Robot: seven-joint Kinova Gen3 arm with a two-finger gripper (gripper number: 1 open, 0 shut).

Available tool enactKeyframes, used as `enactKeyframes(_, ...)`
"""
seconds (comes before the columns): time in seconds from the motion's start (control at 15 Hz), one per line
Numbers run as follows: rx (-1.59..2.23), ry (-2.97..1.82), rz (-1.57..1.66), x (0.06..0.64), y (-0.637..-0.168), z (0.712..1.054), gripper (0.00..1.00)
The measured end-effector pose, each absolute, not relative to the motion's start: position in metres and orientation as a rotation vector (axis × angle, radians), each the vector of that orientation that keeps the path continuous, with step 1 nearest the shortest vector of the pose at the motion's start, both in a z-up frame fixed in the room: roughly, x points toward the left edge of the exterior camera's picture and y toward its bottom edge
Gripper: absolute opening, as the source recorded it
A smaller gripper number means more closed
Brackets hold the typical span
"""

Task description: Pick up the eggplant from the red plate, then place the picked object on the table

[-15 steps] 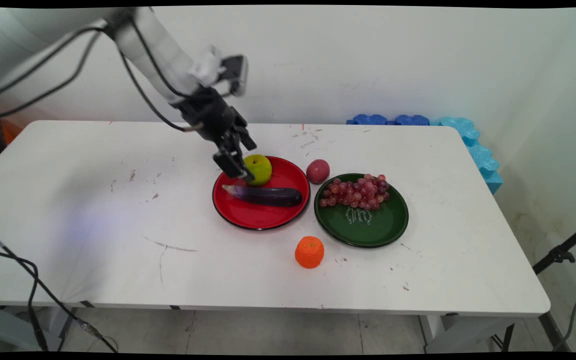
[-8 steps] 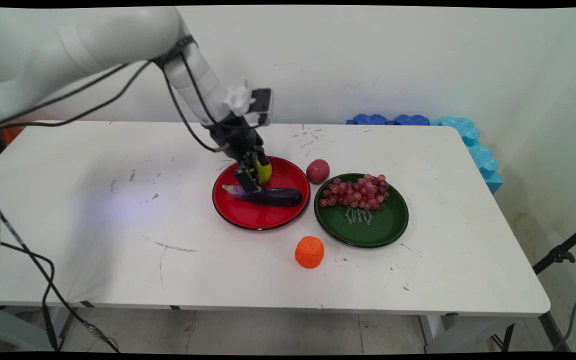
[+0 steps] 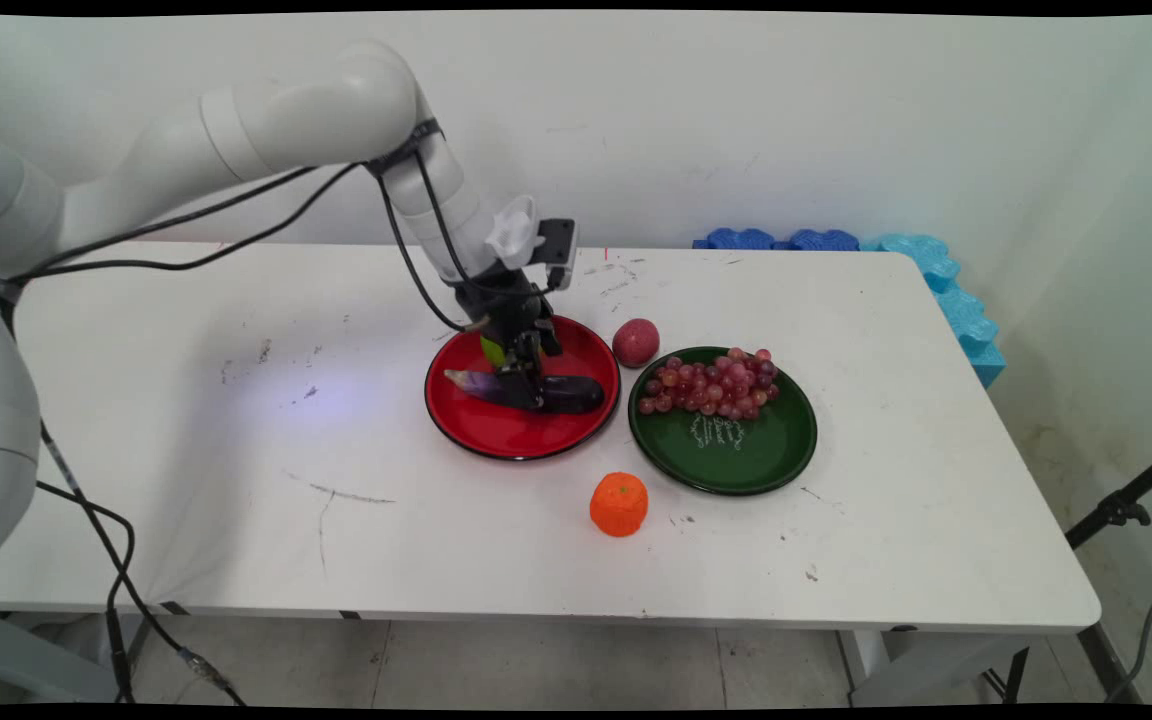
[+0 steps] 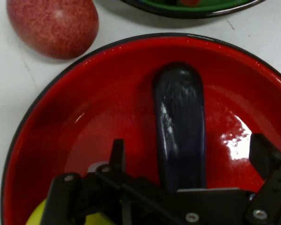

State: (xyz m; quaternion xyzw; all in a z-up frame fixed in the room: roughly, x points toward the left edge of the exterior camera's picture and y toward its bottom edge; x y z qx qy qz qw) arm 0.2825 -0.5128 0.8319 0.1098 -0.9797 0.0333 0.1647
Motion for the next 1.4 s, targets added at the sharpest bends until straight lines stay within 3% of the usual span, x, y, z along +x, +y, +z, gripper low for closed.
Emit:
enactKeyframes(0.27, 0.283, -2.798, 0.088, 0.277, -0.518, 0.819, 1.0)
enactKeyframes(0.33, 0.275, -2.799, 0.088, 0.276, -0.519, 0.817, 0.0)
enactKeyframes(0.87, 0.243, -2.779, 0.099, 0.269, -0.52, 0.831, 0.0)
enactKeyframes(1.4, 0.353, -2.69, 0.133, 0.266, -0.496, 0.926, 0.0)
